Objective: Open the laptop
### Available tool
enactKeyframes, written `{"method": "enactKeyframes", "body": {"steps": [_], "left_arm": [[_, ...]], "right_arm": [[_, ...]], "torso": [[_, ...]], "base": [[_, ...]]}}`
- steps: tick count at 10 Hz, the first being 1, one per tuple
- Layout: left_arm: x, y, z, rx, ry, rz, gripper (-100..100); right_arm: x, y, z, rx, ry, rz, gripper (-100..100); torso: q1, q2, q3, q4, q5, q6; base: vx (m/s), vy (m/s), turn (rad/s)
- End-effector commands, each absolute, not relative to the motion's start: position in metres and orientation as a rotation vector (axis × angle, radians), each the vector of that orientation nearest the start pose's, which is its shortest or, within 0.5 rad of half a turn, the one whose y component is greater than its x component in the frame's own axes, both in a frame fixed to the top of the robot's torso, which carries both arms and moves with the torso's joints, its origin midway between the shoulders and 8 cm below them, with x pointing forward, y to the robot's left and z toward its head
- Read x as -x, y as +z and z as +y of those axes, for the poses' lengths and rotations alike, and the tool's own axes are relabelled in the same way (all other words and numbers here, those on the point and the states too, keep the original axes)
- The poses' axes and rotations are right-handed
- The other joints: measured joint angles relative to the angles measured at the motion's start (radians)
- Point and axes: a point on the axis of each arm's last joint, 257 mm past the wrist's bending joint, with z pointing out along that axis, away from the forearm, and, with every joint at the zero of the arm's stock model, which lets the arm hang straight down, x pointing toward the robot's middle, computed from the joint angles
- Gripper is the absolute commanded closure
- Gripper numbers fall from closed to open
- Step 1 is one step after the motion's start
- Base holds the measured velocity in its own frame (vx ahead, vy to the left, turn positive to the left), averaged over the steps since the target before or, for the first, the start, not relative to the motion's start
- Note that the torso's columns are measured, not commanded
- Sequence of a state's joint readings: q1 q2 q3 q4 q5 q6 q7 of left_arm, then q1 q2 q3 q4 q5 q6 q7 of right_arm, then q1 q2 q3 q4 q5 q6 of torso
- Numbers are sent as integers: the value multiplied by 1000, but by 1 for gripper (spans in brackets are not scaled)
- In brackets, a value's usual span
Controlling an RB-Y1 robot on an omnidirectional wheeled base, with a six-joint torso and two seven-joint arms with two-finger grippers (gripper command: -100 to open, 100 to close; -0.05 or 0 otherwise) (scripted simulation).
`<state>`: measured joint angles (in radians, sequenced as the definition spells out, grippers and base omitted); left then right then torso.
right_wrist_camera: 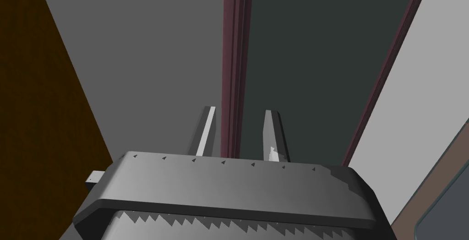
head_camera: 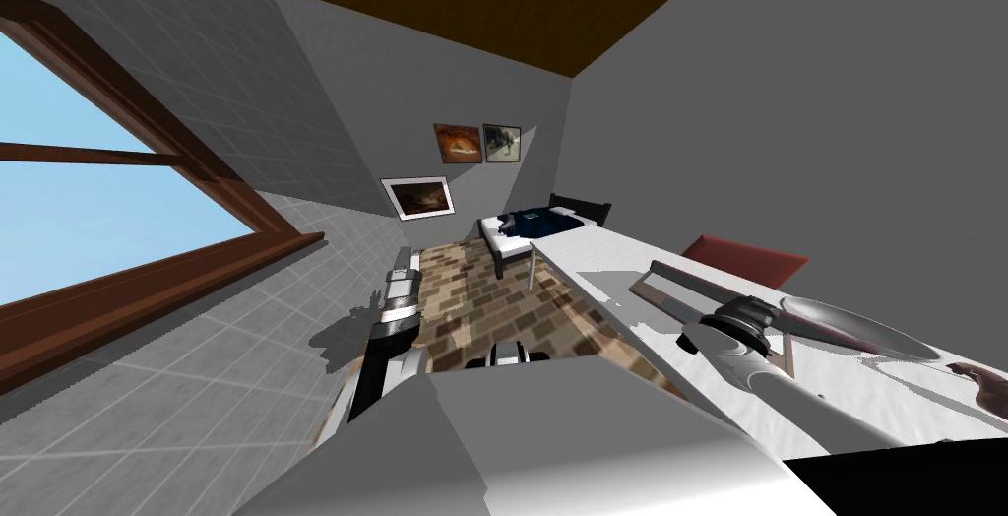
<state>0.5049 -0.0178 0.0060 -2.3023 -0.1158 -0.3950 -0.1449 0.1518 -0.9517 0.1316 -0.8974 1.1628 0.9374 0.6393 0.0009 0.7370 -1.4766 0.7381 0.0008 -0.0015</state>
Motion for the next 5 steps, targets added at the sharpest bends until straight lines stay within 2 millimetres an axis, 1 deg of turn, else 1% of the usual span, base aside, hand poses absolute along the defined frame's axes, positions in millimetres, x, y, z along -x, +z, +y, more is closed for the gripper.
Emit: {"method": "enactKeyframes", "body": {"steps": [1, 2, 3, 4, 5], "left_arm": [[-358, 12, 275, 608, -1062, 756, 0], [-358, 12, 275, 608, -1062, 756, 0], [-358, 12, 275, 608, -1062, 756, 0], [-358, 12, 275, 608, -1062, 756, 0], [-358, 12, 275, 608, -1062, 756, 0]], "right_arm": [[-234, -191, -824, 322, -2206, 1840, 100], [-227, -215, -802, 380, -2226, 1837, 100], [-224, -219, -797, 366, -2241, 1830, 100], [-221, -212, -797, 350, -2270, 1808, 100], [-217, -238, -775, 417, -2261, 1816, 100]], "torso": [[3, 0, -1, 0, 2, 2], [3, 0, -1, 0, 3, 2], [-2, -1, -1, 0, 0, 2], [-7, -2, -1, -1, -2, 1], [-4, -1, -1, -1, -2, 1]], "base": [[-11, 0, -3], [38, -97, -28], [43, -132, -28], [23, -83, 12], [55, -135, -30]]}}
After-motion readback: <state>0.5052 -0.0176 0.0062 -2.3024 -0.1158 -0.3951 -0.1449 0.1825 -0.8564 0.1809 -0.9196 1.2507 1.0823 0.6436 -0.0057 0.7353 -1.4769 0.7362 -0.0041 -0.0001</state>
